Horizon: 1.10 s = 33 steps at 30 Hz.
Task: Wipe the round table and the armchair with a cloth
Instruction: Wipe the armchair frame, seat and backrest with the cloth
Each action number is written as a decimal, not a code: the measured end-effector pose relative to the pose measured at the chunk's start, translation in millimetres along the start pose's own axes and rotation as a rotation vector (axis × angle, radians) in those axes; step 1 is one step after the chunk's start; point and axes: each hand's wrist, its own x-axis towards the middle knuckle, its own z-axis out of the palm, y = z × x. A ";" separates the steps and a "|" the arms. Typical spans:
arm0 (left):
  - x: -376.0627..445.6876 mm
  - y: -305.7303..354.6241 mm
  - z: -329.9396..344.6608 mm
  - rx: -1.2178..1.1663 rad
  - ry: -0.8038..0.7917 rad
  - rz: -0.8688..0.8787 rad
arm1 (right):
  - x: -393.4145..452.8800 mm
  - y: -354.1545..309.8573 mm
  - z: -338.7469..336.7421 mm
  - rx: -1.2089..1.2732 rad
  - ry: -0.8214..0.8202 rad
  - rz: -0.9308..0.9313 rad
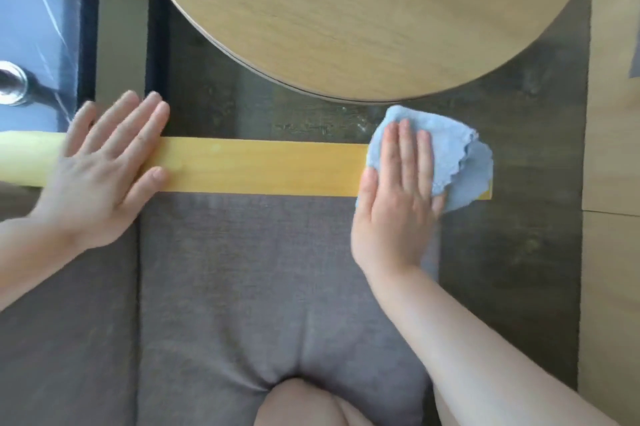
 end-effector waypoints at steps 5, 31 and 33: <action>33.4 94.0 16.2 -0.277 0.230 -0.897 | 7.7 3.8 0.2 -0.016 -0.134 -0.509; 35.7 139.3 33.4 -0.310 0.458 -1.074 | -13.0 34.8 -15.0 -0.069 -0.061 -0.094; 38.2 140.8 32.9 -0.317 0.462 -1.092 | -12.2 -7.1 -0.2 -0.005 -0.048 -0.102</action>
